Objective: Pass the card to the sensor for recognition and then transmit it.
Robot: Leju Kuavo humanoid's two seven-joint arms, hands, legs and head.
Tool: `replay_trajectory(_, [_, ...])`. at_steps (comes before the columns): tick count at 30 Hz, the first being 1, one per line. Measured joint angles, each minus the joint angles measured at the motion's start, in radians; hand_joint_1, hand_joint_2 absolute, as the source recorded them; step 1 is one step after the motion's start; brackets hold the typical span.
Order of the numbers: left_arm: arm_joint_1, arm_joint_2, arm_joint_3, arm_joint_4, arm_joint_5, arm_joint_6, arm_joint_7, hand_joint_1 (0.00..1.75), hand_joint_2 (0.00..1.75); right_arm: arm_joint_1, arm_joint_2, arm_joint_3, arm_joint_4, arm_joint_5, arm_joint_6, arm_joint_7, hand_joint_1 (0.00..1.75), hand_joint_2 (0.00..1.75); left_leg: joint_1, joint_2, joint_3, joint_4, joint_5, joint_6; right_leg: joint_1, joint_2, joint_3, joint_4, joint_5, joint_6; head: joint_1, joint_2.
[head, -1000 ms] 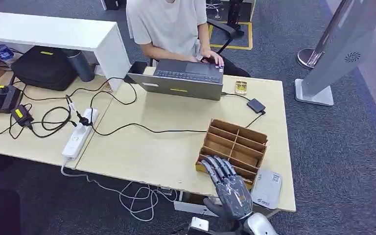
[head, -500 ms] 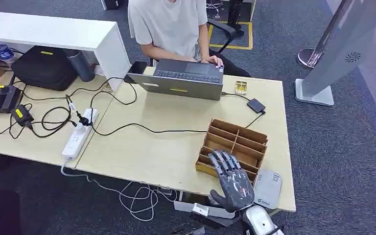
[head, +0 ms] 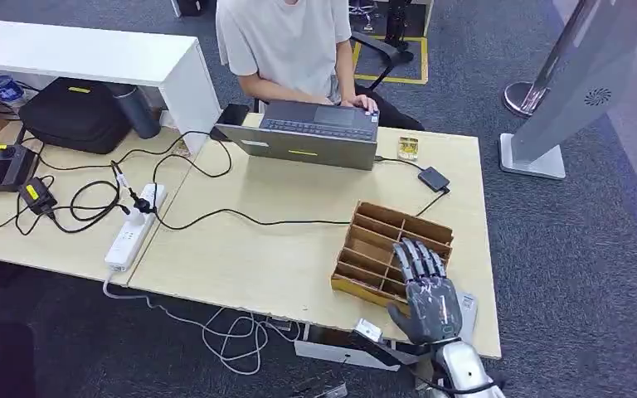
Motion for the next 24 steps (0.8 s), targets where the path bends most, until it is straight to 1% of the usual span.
replay_trajectory(12, [0.000, 0.000, 0.000, 0.000, 0.005, 0.006, 0.000, 0.00, 1.75, 0.017, -0.002, -0.027, -0.016, 0.001, 0.002, -0.006, 0.00, 1.75, 0.000, 0.000, 0.000, 0.000, 0.000, 0.000, 0.000, 0.000, 0.000, 0.000, 0.000, 0.000, 0.000, 0.000])
replay_trajectory(20, [0.000, 0.000, 0.000, 0.000, 0.011, 0.009, -0.011, 0.00, 1.75, 0.056, -0.014, -0.037, -0.055, -0.019, 0.003, -0.037, 0.00, 1.75, 0.000, 0.000, 0.000, 0.000, 0.000, 0.000, 0.000, 0.000, 0.000, 0.000, 0.000, 0.000, 0.000, 0.000])
replay_trajectory(24, [0.000, 0.000, 0.000, 0.000, 0.013, 0.010, -0.011, 0.00, 1.75, 0.072, -0.020, -0.043, -0.072, -0.018, 0.004, -0.040, 0.00, 1.75, 0.000, 0.000, 0.000, 0.000, 0.000, 0.000, 0.000, 0.000, 0.000, 0.000, 0.000, 0.000, 0.000, 0.000])
